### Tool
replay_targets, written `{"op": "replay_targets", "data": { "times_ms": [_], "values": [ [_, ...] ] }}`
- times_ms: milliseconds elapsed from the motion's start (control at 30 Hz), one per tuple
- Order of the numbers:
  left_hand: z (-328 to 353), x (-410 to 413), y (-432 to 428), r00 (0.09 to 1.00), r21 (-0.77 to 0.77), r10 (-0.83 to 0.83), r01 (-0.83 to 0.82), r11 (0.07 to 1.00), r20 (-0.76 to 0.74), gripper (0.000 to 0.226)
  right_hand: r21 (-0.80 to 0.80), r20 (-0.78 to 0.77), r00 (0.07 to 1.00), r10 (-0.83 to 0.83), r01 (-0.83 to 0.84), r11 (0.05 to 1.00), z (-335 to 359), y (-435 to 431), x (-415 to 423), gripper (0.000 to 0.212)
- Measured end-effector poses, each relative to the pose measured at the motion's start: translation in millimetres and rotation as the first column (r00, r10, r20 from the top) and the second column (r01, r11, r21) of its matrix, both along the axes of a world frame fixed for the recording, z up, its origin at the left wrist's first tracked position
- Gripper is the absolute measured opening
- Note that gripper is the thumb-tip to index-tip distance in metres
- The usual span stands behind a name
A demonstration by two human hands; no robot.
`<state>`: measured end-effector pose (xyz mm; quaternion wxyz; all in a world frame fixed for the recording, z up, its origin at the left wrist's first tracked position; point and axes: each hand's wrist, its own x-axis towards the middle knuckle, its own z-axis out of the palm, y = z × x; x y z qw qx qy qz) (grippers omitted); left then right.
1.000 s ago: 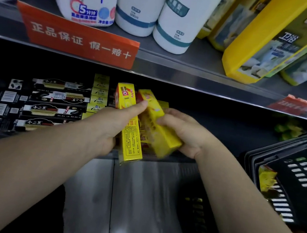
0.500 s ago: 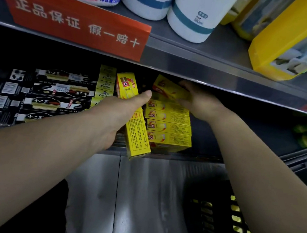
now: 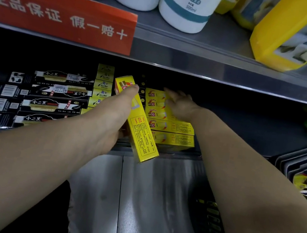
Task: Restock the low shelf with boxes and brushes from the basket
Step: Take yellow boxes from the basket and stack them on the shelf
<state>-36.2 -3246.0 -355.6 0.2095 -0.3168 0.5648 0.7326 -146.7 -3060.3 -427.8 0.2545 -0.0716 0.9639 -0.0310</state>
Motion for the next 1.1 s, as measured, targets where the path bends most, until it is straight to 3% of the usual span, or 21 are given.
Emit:
{"op": "replay_targets", "data": {
  "times_ms": [100, 133, 200, 267, 300, 400, 533, 600, 700, 767, 833, 900, 967, 1033, 1100],
  "values": [
    [3.2, 1.6, 0.8, 1.000, 0.032, -0.004, 0.004, 0.999, -0.018, 0.032, 0.076, -0.060, 0.998, -0.016, 0.021, 0.997, 11.8, -4.2, 7.4, 0.055],
    [3.4, 2.1, 0.6, 0.999, 0.043, -0.003, 0.004, 0.999, -0.032, 0.031, 0.031, -0.082, 0.996, -0.029, 0.032, 0.999, 19.7, -7.0, 11.2, 0.052],
    [3.7, 3.1, -0.1, 0.998, 0.065, 0.005, -0.002, 0.998, -0.056, 0.028, -0.262, -0.071, 0.990, -0.118, 0.096, 0.960, 41.9, -13.8, 23.3, 0.040],
    [4.8, 4.1, -0.2, 0.997, 0.095, 0.009, -0.002, 0.995, -0.076, 0.027, -0.586, 0.136, 0.967, -0.215, 0.253, 0.770, 69.9, -18.9, 46.8, 0.033],
    [5.7, 4.7, 0.5, 0.996, 0.113, 0.008, 0.002, 0.994, -0.089, 0.027, -0.659, 0.256, 0.946, -0.197, 0.320, 0.681, 83.1, -19.3, 60.6, 0.030],
    [8.3, 7.8, 4.5, 0.991, 0.155, -0.008, 0.029, 0.987, -0.131, 0.027, -0.681, 0.310, 0.950, -0.039, 0.250, 0.688, 106.5, -16.8, 93.1, 0.034],
    [8.5, 12.7, 9.2, 0.973, 0.136, -0.123, 0.151, 0.979, -0.196, 0.023, -0.758, 0.193, 0.972, -0.133, 0.234, 0.609, 117.2, -9.0, 106.9, 0.028],
    [8.6, 15.3, 10.8, 0.969, 0.174, -0.145, 0.181, 0.968, -0.198, 0.025, -0.729, 0.179, 0.979, -0.093, 0.195, 0.656, 119.9, -12.4, 110.9, 0.031],
    [11.5, 17.7, 14.7, 0.966, 0.204, -0.157, 0.199, 0.959, -0.206, 0.025, -0.579, 0.072, 0.997, 0.019, 0.026, 0.815, 116.2, -22.6, 114.0, 0.054],
    [13.8, 16.1, 15.0, 0.960, 0.158, -0.181, 0.217, 0.963, -0.215, 0.019, -0.579, -0.008, 1.000, -0.005, 0.000, 0.815, 110.4, -23.8, 111.3, 0.046],
    [15.4, 12.3, 12.1, 0.923, -0.011, -0.295, 0.302, 0.953, -0.247, 0.014, -0.578, -0.049, 0.994, -0.100, 0.053, 0.814, 102.9, -18.3, 101.6, 0.044],
    [12.8, 7.3, 4.5, 0.817, -0.377, -0.501, 0.385, 0.842, -0.284, 0.014, -0.469, -0.149, 0.978, -0.146, 0.060, 0.881, 94.5, -8.9, 84.5, 0.053],
    [10.6, 3.8, -3.5, 0.684, -0.686, -0.677, 0.355, 0.635, -0.272, 0.022, -0.260, -0.286, 0.954, -0.087, 0.010, 0.966, 86.4, 1.5, 64.1, 0.057],
    [6.6, 2.7, -8.6, 0.586, -0.849, -0.788, 0.303, 0.432, -0.191, 0.037, -0.066, -0.357, 0.934, 0.018, -0.045, 0.997, 76.8, 10.5, 40.3, 0.058],
    [1.6, 3.2, -11.7, 0.545, -0.901, -0.833, 0.309, 0.305, -0.096, 0.046, 0.000, -0.365, 0.930, 0.046, -0.049, 0.999, 63.5, 14.8, 14.4, 0.056]
  ]
}}
